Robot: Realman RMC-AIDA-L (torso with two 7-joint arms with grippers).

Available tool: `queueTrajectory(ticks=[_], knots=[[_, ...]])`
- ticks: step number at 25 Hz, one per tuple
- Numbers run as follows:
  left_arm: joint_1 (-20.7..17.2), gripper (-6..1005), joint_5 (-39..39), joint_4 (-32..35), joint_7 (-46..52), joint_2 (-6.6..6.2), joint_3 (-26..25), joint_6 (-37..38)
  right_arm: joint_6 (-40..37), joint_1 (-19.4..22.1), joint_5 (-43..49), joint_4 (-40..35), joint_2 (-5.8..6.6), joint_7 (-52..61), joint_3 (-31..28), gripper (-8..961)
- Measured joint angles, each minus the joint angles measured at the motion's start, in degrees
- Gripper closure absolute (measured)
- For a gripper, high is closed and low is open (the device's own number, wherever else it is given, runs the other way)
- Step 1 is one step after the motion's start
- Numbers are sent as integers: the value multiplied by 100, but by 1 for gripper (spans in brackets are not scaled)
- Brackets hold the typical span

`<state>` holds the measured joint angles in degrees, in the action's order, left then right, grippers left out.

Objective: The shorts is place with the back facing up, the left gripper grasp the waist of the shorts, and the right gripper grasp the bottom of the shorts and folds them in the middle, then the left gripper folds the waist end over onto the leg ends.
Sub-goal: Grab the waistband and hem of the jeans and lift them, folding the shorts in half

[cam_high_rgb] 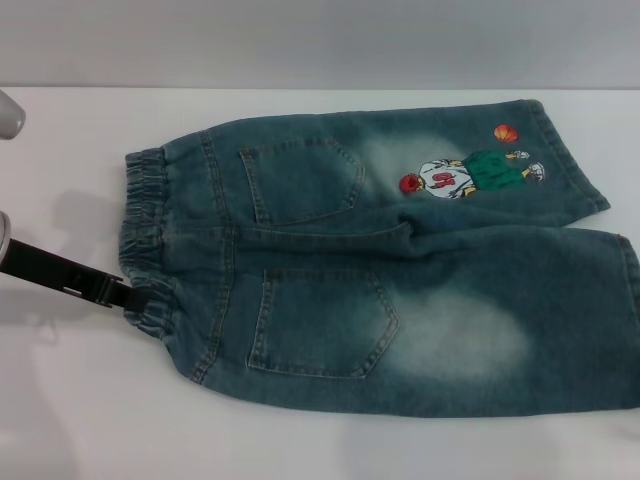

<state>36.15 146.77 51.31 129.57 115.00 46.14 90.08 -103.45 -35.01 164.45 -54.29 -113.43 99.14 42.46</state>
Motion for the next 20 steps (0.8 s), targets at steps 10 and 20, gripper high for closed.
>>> queueTrajectory(ticks=[10,20], knots=[[-39,954,0,-24,-41,-7,7,-8,-3,-34,-34,-79,-37,0,-6,325],[-49,954,8,-38,-68,-49,9,-7,-70,-77,-19,-365,-183,9,8,323]])
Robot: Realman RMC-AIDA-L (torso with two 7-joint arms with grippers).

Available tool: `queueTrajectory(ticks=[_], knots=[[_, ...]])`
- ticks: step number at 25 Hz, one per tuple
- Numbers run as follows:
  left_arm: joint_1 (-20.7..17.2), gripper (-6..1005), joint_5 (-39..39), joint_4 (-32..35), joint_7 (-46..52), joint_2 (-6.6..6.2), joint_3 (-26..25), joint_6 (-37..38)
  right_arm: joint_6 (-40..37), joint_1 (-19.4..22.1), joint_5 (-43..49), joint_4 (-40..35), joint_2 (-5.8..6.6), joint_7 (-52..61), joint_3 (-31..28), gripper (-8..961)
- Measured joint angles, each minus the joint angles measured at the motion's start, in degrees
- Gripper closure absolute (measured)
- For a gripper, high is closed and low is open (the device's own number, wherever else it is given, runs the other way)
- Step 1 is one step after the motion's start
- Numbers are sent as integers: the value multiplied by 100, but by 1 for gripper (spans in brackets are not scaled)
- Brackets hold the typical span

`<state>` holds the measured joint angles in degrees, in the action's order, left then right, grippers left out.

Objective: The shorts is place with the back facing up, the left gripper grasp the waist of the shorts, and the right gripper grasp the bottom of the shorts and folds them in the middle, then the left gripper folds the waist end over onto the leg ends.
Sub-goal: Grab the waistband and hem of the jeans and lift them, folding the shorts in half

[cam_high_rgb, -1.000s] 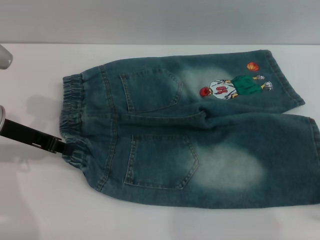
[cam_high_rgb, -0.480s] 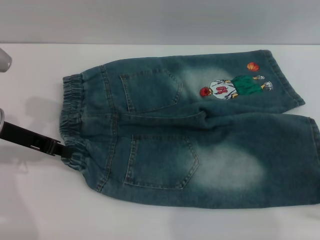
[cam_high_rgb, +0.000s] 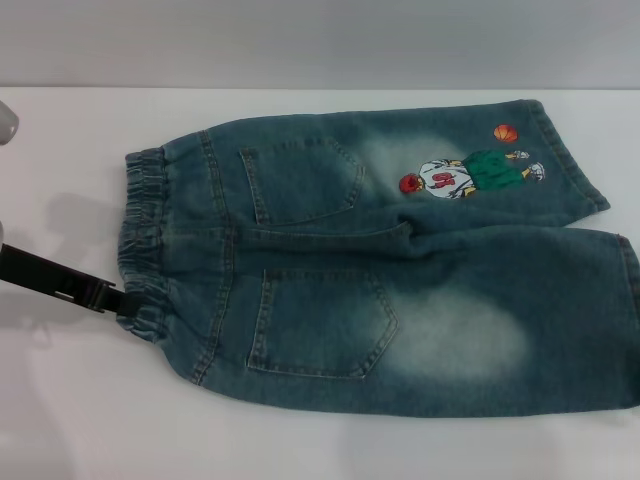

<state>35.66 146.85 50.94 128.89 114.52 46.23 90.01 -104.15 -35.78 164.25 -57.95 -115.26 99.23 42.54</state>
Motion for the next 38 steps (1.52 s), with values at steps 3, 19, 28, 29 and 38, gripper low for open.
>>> queueTrajectory(ticks=[3,19,28,29,38], knots=[[-14,954,2,-4,-2,0,0,1,-1,-15,2,14,-6,0,0,323],[-42,954,1,31,14,8,0,9,-8,-7,129,-4,-65,77,205,323],[-28,954,1,38,11,4,-1,13,61,3,284,-47,-86,124,179,323],[-29,954,1,38,11,3,-1,13,65,2,279,-49,-86,125,179,322],[-33,954,1,40,-1,-1,-13,2,79,-43,263,-84,-110,129,209,322]])
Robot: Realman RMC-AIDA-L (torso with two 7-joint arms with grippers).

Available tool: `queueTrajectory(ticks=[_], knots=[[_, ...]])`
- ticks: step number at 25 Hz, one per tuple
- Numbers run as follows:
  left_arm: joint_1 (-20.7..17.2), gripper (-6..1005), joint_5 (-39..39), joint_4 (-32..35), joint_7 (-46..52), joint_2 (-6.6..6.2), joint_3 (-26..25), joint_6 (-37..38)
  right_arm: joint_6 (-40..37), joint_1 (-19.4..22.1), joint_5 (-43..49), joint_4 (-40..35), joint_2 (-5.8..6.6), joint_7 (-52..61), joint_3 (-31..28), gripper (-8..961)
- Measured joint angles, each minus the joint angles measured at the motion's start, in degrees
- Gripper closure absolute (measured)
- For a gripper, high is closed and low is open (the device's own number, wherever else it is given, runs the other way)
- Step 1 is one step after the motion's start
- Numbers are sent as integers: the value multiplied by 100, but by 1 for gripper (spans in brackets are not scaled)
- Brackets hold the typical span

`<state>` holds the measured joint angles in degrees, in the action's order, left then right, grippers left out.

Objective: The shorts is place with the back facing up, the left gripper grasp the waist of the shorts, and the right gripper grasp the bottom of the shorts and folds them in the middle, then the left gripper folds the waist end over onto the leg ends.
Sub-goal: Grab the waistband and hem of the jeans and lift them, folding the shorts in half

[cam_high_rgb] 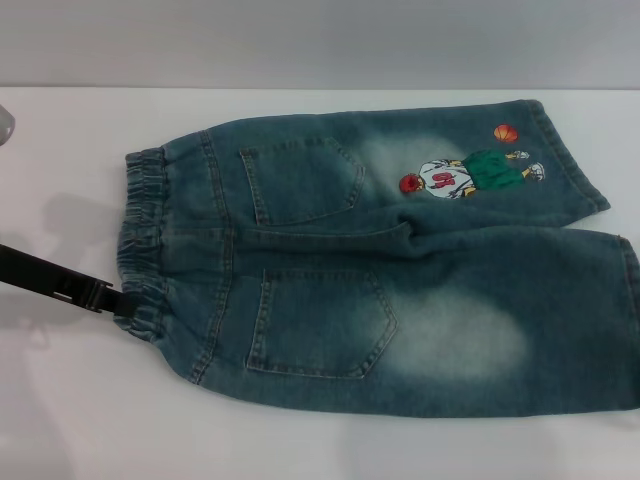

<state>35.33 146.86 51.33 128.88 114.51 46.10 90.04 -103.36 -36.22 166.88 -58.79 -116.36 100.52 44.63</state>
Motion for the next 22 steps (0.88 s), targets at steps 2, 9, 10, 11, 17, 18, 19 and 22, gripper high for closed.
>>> queueTrajectory(ticks=[2,9,10,11,17,18,19,22], knots=[[0,954,0,-1,-5,0,3,-3,0,-8,-1,-24,-18,0,2,322],[16,954,0,-24,-11,-4,9,-45,1,-64,-15,-57,-43,-3,-3,322],[20,954,0,-26,-12,-6,10,-46,1,-71,-15,-57,-54,-10,0,322],[22,954,0,-28,-12,-6,12,-47,1,-78,-16,-57,-67,-16,3,322],[28,954,0,-43,-12,-8,13,-77,0,-123,-16,-46,-104,-41,17,322],[31,954,0,-44,-12,-8,13,-79,0,-126,-15,-41,-104,-41,19,322],[35,954,0,-44,-12,-9,13,-82,0,-129,-11,-36,-105,-42,28,322],[37,954,0,-47,-12,-15,13,-93,-3,-131,3,-24,-106,-40,103,322]])
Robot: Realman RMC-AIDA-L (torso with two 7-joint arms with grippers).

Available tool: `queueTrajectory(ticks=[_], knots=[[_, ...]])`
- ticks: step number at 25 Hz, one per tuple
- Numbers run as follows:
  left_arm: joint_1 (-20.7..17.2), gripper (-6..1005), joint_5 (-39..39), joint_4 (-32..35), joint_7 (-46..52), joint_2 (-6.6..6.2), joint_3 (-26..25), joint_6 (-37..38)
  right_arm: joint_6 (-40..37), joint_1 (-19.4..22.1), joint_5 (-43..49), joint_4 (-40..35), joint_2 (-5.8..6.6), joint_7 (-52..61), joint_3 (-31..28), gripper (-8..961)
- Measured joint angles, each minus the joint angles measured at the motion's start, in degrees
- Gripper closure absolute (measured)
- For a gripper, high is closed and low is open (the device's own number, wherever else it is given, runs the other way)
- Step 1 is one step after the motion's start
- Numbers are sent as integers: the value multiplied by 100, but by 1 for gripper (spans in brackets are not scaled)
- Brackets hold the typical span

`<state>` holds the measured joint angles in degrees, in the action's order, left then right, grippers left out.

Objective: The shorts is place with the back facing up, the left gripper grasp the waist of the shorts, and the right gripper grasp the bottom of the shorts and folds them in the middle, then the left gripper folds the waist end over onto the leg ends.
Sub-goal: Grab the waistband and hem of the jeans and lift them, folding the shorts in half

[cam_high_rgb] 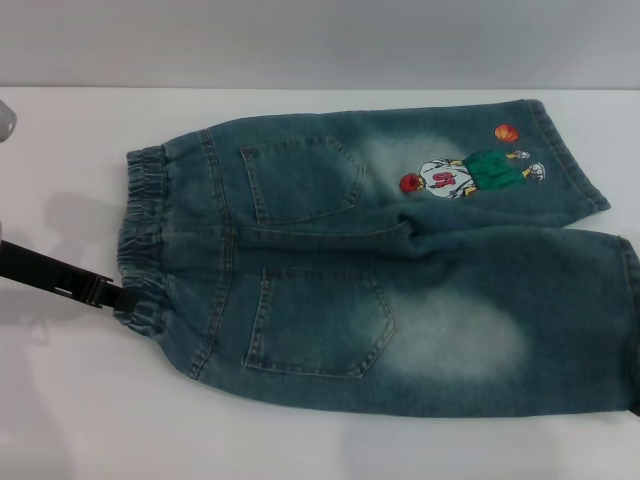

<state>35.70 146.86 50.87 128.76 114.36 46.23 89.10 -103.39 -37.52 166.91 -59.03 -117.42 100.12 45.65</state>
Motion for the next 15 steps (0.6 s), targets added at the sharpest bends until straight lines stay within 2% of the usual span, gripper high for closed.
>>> queueTrajectory(ticks=[15], knots=[[7,954,0,-11,0,-2,0,-66,-1,-1,16,32,-1,33,137,323]])
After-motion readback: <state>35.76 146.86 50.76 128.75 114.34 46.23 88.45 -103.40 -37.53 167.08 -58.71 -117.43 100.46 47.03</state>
